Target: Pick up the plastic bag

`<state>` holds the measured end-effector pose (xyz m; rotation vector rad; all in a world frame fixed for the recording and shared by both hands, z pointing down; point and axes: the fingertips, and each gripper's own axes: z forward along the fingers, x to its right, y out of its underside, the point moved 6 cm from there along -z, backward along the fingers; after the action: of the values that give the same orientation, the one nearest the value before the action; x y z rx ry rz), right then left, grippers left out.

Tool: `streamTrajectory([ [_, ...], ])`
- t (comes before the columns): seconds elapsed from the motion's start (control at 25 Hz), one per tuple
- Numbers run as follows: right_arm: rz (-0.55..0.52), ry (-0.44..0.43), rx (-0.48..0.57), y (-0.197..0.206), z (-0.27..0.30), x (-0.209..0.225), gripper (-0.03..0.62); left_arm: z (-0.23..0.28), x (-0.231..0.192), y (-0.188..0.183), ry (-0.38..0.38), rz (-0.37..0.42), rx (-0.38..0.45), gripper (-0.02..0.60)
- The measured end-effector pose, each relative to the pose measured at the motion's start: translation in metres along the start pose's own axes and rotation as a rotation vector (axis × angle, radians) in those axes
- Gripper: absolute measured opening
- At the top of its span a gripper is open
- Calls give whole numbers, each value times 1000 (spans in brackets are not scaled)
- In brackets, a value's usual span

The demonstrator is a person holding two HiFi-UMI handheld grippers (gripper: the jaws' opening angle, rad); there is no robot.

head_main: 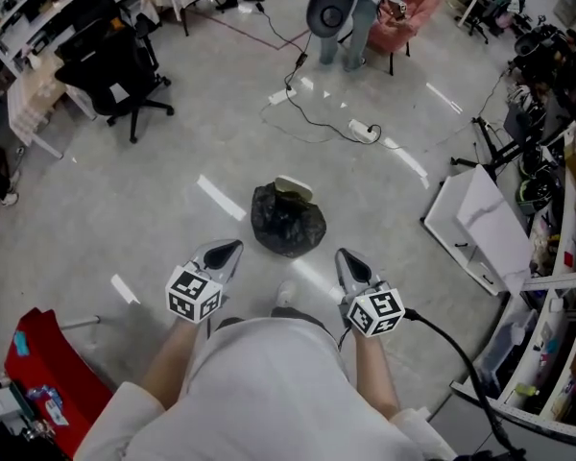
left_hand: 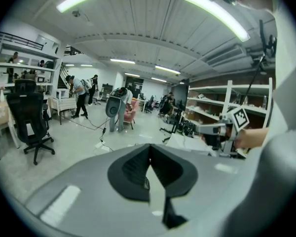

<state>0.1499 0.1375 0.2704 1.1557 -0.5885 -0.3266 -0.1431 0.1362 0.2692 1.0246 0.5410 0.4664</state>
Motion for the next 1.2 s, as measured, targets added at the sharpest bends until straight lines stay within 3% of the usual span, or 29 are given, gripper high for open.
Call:
streamTrajectory([
  [0.44,34,7,-63,1,13,68,2,65,-4,-12,-13,38,-82,3],
  [0.76,49,23,-116,14,40,80,2,92,-29,-7,-22,62,-149,3],
  [1.0,62,84,-157,36,70,92,2,118,-61,9,-62,62,-159,3],
  [1.2,60,110,-200,59,106,96,2,147,-89,32,-32,54,-209,3],
])
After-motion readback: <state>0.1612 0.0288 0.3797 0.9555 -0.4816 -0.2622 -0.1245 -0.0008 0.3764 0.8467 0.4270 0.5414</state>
